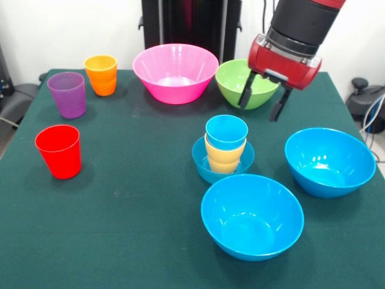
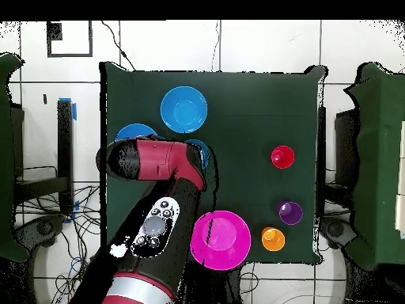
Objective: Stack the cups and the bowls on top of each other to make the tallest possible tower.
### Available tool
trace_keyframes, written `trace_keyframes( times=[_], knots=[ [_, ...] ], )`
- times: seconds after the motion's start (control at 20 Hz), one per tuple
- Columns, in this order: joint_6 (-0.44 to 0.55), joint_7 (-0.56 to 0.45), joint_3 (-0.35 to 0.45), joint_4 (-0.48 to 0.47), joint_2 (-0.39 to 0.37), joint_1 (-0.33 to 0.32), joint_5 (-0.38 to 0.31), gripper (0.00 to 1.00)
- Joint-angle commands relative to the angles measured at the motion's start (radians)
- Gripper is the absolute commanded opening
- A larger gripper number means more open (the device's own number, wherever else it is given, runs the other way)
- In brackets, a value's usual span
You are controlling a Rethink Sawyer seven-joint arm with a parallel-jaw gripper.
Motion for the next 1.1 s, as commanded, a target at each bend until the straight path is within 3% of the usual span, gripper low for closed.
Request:
trace_keyframes(
  times=[0.05,0.7,1.1],
  knots=[
    [0.082,0.155,0.202,0.077,-0.036,-0.020,0.110,1.00],
    [0.109,0.170,0.161,0.041,-0.023,0.012,0.167,1.00],
    [0.025,0.178,0.210,0.113,-0.023,-0.002,0.226,1.00]
  ],
)
